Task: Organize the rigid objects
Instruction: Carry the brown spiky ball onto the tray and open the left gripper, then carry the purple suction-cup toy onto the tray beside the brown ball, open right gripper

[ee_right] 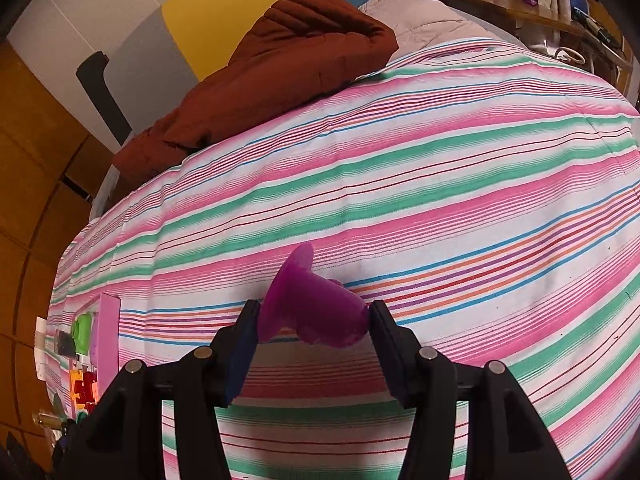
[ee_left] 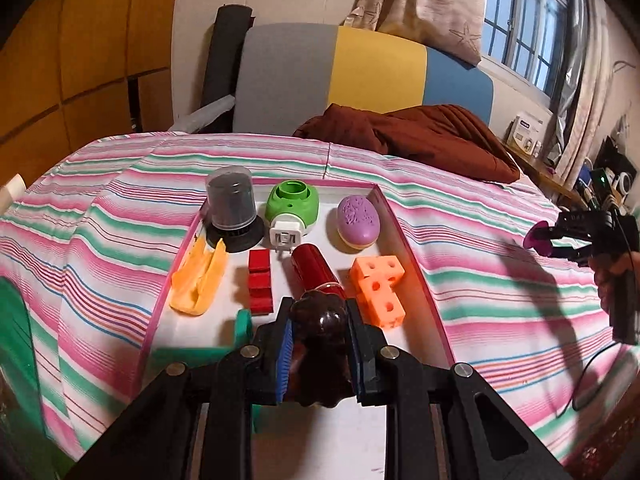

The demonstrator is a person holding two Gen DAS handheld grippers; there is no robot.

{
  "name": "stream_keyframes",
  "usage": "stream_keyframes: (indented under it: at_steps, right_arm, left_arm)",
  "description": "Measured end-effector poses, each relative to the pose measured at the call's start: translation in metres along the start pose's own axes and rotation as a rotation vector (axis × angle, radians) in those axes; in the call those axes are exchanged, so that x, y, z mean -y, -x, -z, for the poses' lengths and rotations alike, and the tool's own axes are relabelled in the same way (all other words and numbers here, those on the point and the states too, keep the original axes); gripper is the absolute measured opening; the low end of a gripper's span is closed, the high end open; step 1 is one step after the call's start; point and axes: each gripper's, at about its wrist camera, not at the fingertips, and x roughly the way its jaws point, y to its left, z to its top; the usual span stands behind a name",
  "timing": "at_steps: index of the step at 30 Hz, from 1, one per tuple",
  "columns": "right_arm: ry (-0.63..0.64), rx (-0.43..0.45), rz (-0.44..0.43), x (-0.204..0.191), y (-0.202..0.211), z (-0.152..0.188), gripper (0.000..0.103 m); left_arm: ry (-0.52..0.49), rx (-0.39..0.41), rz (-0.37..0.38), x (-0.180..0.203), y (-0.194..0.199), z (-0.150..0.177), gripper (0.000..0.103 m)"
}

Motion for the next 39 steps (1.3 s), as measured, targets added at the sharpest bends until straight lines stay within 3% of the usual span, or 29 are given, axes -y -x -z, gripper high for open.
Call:
stream_keyframes:
  at_steps: [3,4,8,14,23,39]
  right_arm:
    - [0.0,0.008,0.0,-0.001,0.0,0.0,0.055]
    - [0.002,0.012,-0.001,-0.002,0.001,0.0,0.055]
    - [0.019,0.015,-0.006,-0.005,0.002,-0.001,0.055]
    - [0.067,0.01,-0.019,-0.018,0.001,0.003,0.055]
    - [0.177,-0.022,-0.065,-0.055,0.0,0.03,0.055]
    - [0.404,-0.013,-0.053,-0.107,0.006,0.087,0.055]
  left_arm:
    - [0.008,0.01,-0.004,0.001,0.001,0.001,0.025]
    - [0.008,0.018,-0.006,0.001,0.003,0.002,0.029]
    - [-0.012,0.075,-0.021,0.006,0.025,0.006,0.082]
    - [-0.034,0.113,-0.038,0.011,0.053,0.014,0.1]
    - [-0.005,0.08,-0.037,0.006,0.062,0.025,0.103]
    - [0.099,0.071,-0.029,-0.022,0.078,0.029,0.103]
